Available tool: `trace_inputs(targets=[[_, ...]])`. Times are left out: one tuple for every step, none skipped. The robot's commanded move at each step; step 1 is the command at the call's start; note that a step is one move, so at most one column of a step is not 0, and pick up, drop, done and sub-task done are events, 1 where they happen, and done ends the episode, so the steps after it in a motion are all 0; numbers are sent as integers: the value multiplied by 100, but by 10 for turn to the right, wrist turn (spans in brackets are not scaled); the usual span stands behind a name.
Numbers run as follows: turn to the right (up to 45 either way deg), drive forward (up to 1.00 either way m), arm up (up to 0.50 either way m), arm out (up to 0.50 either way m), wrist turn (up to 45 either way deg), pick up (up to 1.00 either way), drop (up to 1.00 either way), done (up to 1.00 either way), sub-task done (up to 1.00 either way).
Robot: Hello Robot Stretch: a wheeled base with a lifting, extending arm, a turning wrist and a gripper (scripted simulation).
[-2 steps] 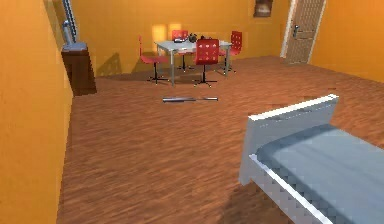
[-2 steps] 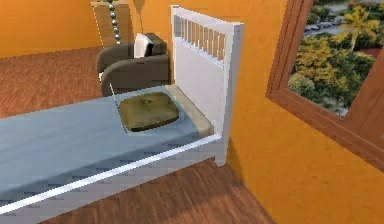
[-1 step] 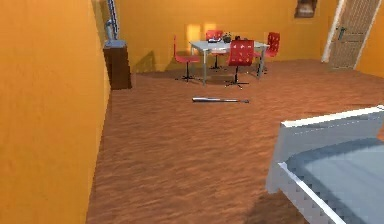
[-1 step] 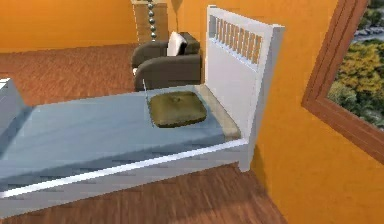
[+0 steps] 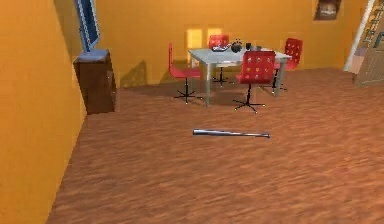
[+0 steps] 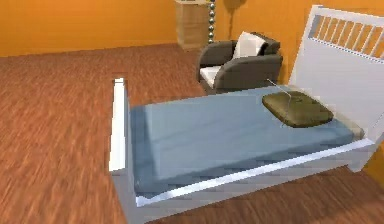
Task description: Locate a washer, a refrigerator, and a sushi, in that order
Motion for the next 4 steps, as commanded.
trace_inputs(targets=[[-30, 0, 0, 0, 0, 0, 0, 0, 0], [0, 40, 0, 0, 0, 0, 0, 0, 0], [360, 0, 0, 0, 0, 0, 0, 0, 0], [0, 60, 0, 0, 0, 0, 0, 0, 0]])
